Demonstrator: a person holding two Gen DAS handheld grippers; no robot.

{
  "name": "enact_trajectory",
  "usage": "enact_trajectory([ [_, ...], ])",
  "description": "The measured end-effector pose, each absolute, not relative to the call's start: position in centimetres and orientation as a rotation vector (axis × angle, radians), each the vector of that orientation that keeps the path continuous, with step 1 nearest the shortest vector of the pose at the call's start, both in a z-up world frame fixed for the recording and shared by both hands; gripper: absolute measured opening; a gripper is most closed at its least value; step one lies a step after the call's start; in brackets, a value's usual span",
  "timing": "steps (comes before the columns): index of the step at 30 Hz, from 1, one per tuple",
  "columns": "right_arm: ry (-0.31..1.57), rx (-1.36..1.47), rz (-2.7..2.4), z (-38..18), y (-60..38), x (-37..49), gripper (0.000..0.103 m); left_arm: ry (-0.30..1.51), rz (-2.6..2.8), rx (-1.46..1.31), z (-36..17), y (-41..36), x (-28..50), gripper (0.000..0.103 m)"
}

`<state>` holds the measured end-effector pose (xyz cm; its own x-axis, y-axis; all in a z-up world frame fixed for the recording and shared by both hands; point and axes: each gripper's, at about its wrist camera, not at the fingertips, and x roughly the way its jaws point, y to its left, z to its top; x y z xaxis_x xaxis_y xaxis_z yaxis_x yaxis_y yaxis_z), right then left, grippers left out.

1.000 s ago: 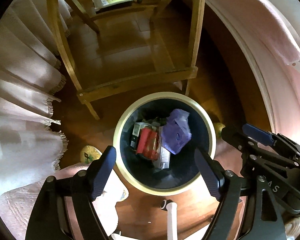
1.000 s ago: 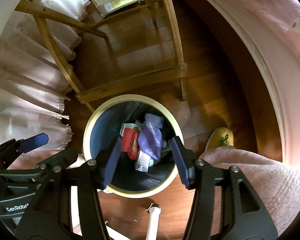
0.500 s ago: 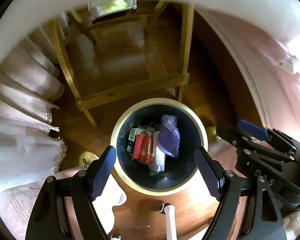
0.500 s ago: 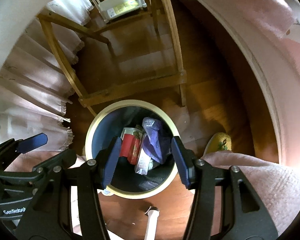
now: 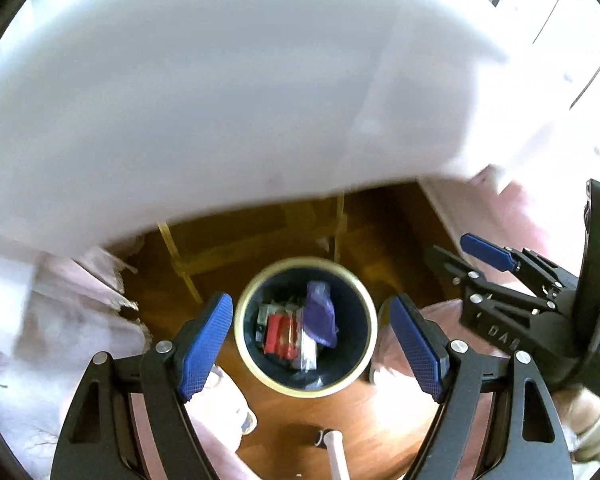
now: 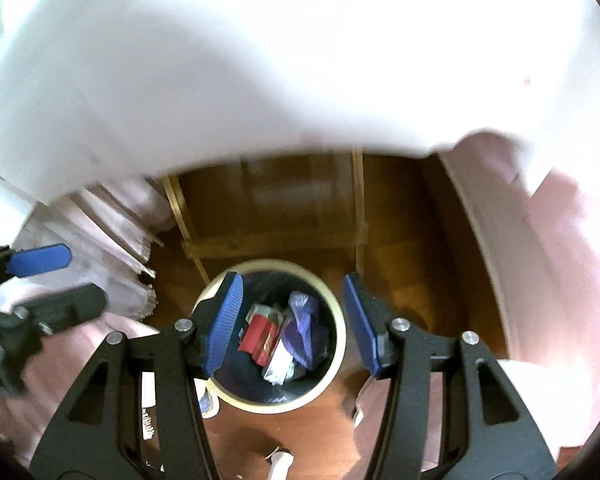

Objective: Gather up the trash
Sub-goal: 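Raise both tools back toward the table, then grasp the clear plastic bottle with the left tool while the right tool grasps the beige box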

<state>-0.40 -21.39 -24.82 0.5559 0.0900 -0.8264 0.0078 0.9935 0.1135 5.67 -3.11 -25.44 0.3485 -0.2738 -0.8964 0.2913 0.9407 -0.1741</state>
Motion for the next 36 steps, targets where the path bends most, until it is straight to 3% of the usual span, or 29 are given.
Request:
enact_trajectory([
  [9,0.745,0.135,0.110,-10.9,-23.4,0.9,0.051,0.952,-0.367,0.042,-12.6,-1.4,7.4,0.083],
  [22,0.697,0.107,0.146,4.1,-24.1,12.1,0.057,0.805,-0.294,0.076,2.3,-1.7,18.8,0.085],
  [29,0.717,0.120,0.121,6.5,-25.7,23.2,0.057,0.830,-0.262,0.076,3.7,-3.4,29.6,0.085],
  [36,0.780,0.154,0.105,3.9,-26.7,34.8,0.057,0.901,-0.269,0.092,-0.8,-7.5,42.5,0.079],
])
